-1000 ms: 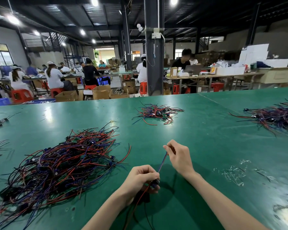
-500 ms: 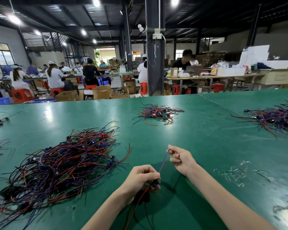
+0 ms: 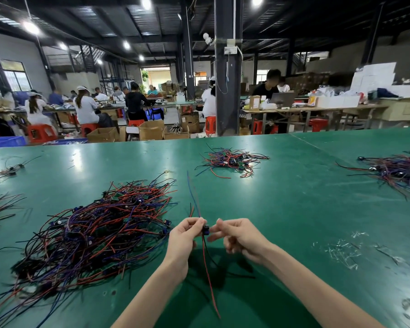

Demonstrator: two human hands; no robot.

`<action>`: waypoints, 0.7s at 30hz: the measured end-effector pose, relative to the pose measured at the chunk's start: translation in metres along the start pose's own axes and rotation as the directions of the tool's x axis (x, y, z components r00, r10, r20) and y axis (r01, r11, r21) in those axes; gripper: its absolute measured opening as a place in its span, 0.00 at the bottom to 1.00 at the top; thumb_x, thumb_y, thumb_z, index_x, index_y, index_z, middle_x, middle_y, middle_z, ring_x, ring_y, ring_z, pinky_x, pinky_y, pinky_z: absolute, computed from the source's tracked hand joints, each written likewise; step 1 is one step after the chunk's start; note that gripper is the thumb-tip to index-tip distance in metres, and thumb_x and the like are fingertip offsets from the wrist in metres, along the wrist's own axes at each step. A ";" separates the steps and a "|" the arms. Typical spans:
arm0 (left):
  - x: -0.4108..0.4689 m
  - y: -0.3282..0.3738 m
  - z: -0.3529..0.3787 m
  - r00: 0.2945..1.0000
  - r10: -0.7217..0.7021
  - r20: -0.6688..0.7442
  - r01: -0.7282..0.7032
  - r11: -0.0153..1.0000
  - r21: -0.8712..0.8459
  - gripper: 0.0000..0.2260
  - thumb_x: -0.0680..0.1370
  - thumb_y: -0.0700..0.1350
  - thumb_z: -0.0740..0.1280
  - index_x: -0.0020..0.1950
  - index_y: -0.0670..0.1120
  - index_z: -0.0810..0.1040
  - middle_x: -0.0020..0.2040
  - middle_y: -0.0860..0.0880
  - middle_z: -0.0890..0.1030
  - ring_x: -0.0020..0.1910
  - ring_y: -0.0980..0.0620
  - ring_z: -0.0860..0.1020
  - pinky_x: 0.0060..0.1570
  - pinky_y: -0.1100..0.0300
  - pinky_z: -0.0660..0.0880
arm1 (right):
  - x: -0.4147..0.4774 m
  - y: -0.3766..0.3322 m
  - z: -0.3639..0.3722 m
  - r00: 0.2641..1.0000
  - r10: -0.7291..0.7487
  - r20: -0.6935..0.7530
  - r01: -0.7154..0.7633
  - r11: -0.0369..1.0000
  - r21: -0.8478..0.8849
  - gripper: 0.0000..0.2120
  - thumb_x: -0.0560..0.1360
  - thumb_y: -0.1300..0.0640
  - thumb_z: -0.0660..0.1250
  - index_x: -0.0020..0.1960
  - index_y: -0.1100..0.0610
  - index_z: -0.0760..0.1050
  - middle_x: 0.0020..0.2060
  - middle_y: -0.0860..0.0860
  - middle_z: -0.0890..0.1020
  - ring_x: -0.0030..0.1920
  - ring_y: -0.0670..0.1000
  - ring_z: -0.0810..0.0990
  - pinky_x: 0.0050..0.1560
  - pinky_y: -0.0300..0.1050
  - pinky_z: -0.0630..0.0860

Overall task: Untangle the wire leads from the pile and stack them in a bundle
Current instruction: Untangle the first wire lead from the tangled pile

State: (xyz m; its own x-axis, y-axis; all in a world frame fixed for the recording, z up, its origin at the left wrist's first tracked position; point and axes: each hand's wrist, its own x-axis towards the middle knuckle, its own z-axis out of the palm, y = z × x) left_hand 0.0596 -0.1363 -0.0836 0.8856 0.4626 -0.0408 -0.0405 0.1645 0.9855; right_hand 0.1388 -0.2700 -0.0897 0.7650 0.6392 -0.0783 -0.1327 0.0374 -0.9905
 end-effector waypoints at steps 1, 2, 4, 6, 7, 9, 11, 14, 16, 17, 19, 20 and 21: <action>0.001 0.000 -0.001 1.000 -0.010 -0.021 0.010 1.000 -0.018 0.06 0.77 0.42 0.67 0.40 0.47 0.79 0.38 0.51 0.81 0.39 0.55 0.76 0.39 0.59 0.64 | -0.003 0.001 0.007 0.999 0.000 0.047 0.001 1.000 -0.017 0.16 0.68 0.48 0.68 0.45 0.62 0.80 0.37 0.56 0.85 0.19 0.44 0.71 0.19 0.34 0.67; 0.003 -0.001 -0.001 0.999 -0.021 -0.035 0.019 0.999 -0.045 0.06 0.77 0.42 0.67 0.41 0.47 0.79 0.37 0.52 0.81 0.40 0.53 0.75 0.41 0.57 0.65 | -0.004 0.003 0.012 0.997 -0.005 0.076 0.007 1.000 -0.022 0.16 0.68 0.49 0.68 0.45 0.62 0.81 0.37 0.56 0.85 0.19 0.44 0.71 0.19 0.34 0.66; 0.005 -0.002 -0.001 0.998 -0.043 -0.048 0.037 0.992 -0.118 0.05 0.77 0.41 0.67 0.41 0.46 0.79 0.35 0.51 0.80 0.40 0.50 0.73 0.46 0.54 0.68 | -0.006 0.006 0.019 0.995 -0.020 0.096 0.021 1.000 -0.012 0.15 0.67 0.51 0.69 0.45 0.62 0.81 0.37 0.60 0.83 0.19 0.44 0.70 0.19 0.34 0.65; 0.007 -0.003 -0.001 0.997 -0.058 -0.051 0.048 0.984 -0.170 0.05 0.77 0.42 0.67 0.42 0.45 0.79 0.34 0.51 0.78 0.37 0.50 0.72 0.43 0.54 0.69 | -0.007 0.007 0.022 0.995 -0.015 0.100 0.015 1.000 0.002 0.12 0.68 0.53 0.70 0.44 0.62 0.82 0.39 0.64 0.79 0.18 0.45 0.68 0.19 0.34 0.62; 0.007 -0.004 -0.001 0.997 -0.060 -0.049 0.050 0.981 -0.186 0.04 0.77 0.42 0.68 0.42 0.45 0.79 0.34 0.50 0.77 0.34 0.51 0.71 0.39 0.55 0.69 | -0.008 0.008 0.022 0.995 -0.009 0.104 0.008 1.000 0.011 0.11 0.69 0.55 0.70 0.45 0.62 0.83 0.38 0.63 0.78 0.18 0.45 0.67 0.19 0.34 0.61; 0.008 -0.004 0.000 0.997 -0.057 -0.044 0.046 0.975 -0.216 0.04 0.77 0.42 0.67 0.42 0.44 0.79 0.33 0.49 0.76 0.31 0.51 0.71 0.33 0.57 0.69 | -0.009 0.007 0.022 0.994 -0.005 0.107 0.003 1.000 0.018 0.11 0.71 0.57 0.69 0.48 0.64 0.82 0.34 0.58 0.80 0.18 0.44 0.66 0.19 0.34 0.60; 0.007 -0.005 0.000 0.998 -0.036 -0.041 0.026 0.974 -0.226 0.05 0.78 0.41 0.66 0.43 0.44 0.79 0.35 0.47 0.78 0.33 0.51 0.73 0.35 0.57 0.70 | -0.008 0.006 0.023 0.997 -0.015 0.073 0.015 1.000 0.000 0.08 0.74 0.61 0.68 0.47 0.65 0.81 0.30 0.53 0.80 0.18 0.43 0.65 0.18 0.33 0.60; 0.005 -0.008 0.002 1.000 0.012 -0.013 -0.015 0.981 -0.193 0.07 0.80 0.41 0.62 0.45 0.42 0.78 0.42 0.44 0.81 0.39 0.48 0.77 0.45 0.53 0.74 | -0.007 0.007 0.023 0.998 -0.064 0.009 0.064 0.995 -0.077 0.08 0.76 0.62 0.66 0.38 0.62 0.78 0.21 0.49 0.76 0.17 0.43 0.65 0.18 0.33 0.60; 0.005 -0.011 0.003 0.999 0.031 0.025 -0.026 0.986 -0.166 0.07 0.80 0.40 0.61 0.47 0.41 0.78 0.43 0.43 0.82 0.41 0.48 0.78 0.50 0.52 0.75 | -0.006 0.009 0.024 0.995 -0.092 -0.024 0.087 0.985 -0.146 0.11 0.77 0.62 0.66 0.35 0.61 0.76 0.17 0.48 0.71 0.16 0.44 0.64 0.18 0.34 0.60; 0.006 -0.012 0.003 0.998 0.033 0.044 -0.026 0.988 -0.154 0.06 0.80 0.39 0.62 0.48 0.40 0.78 0.42 0.44 0.83 0.41 0.49 0.79 0.49 0.54 0.75 | -0.006 0.009 0.024 0.993 -0.110 -0.038 0.101 0.978 -0.183 0.12 0.77 0.62 0.66 0.35 0.61 0.75 0.17 0.48 0.70 0.16 0.44 0.64 0.19 0.34 0.59; 0.006 -0.014 0.003 0.997 0.030 0.072 -0.021 0.992 -0.126 0.04 0.79 0.37 0.64 0.49 0.41 0.78 0.41 0.45 0.84 0.40 0.51 0.79 0.45 0.59 0.74 | -0.005 0.011 0.024 0.986 -0.155 -0.061 0.133 0.953 -0.271 0.13 0.77 0.59 0.67 0.36 0.65 0.76 0.17 0.48 0.69 0.17 0.44 0.65 0.20 0.35 0.60; 0.007 -0.014 0.002 0.996 0.030 0.080 -0.020 0.994 -0.112 0.03 0.78 0.37 0.65 0.49 0.41 0.78 0.42 0.46 0.84 0.40 0.51 0.79 0.44 0.60 0.73 | -0.005 0.011 0.024 0.982 -0.173 -0.069 0.144 0.939 -0.313 0.14 0.76 0.58 0.67 0.38 0.68 0.76 0.17 0.48 0.70 0.17 0.45 0.65 0.20 0.35 0.61; 0.007 -0.015 0.001 0.996 0.033 0.084 -0.024 0.994 -0.103 0.04 0.76 0.36 0.66 0.50 0.41 0.78 0.42 0.45 0.83 0.41 0.51 0.79 0.45 0.59 0.73 | -0.005 0.011 0.023 0.980 -0.187 -0.075 0.149 0.924 -0.352 0.15 0.77 0.57 0.67 0.39 0.69 0.76 0.18 0.48 0.70 0.18 0.45 0.66 0.21 0.35 0.62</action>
State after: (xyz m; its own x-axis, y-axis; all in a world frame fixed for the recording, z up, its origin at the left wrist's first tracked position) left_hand 0.0670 -0.1369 -0.0987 0.9194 0.3934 0.0057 -0.1096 0.2421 0.9640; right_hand 0.1187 -0.2552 -0.0973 0.8212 0.5618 0.1000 0.2137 -0.1405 -0.9667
